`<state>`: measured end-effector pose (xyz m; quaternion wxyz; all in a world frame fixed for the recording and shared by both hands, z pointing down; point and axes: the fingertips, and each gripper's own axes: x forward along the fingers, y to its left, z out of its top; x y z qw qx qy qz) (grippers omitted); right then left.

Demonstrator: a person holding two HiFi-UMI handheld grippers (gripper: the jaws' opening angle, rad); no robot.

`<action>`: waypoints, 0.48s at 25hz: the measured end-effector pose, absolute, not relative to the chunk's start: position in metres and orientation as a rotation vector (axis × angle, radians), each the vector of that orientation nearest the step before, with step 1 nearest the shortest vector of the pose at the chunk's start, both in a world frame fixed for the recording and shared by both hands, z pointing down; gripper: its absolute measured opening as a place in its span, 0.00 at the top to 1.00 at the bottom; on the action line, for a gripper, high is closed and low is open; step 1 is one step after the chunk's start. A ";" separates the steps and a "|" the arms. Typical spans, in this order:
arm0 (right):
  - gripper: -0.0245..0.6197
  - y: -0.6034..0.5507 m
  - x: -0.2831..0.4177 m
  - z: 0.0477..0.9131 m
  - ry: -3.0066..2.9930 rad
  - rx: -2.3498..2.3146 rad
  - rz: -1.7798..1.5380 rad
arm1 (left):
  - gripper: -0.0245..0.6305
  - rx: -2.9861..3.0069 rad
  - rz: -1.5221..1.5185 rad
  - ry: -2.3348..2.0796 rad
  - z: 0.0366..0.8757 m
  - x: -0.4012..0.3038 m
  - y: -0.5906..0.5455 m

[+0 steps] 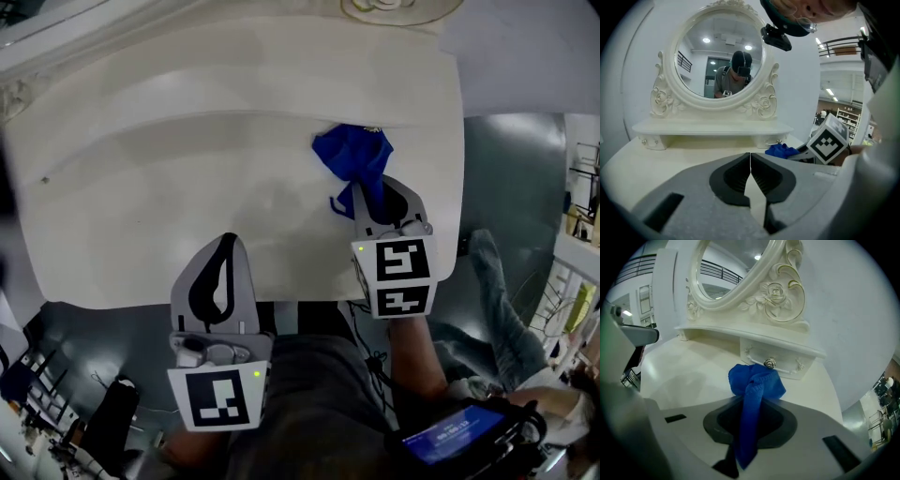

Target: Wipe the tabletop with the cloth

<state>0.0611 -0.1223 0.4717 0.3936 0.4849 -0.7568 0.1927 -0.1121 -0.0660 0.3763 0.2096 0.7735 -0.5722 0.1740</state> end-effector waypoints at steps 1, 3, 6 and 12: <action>0.87 -0.124 0.072 0.471 -1.925 1.226 0.487 | 0.94 2.147 0.483 -1.598 0.375 -0.101 -0.066; 0.87 -0.127 0.101 0.470 -1.933 1.218 0.486 | 0.94 2.143 0.479 -1.611 0.373 -0.070 -0.069; 0.87 -0.128 0.082 0.469 -1.945 1.197 0.477 | 0.94 2.128 0.470 -1.633 0.371 -0.087 -0.067; 0.87 -0.119 -0.029 0.454 -1.972 1.139 0.442 | 0.94 2.086 0.439 -1.685 0.355 -0.192 -0.049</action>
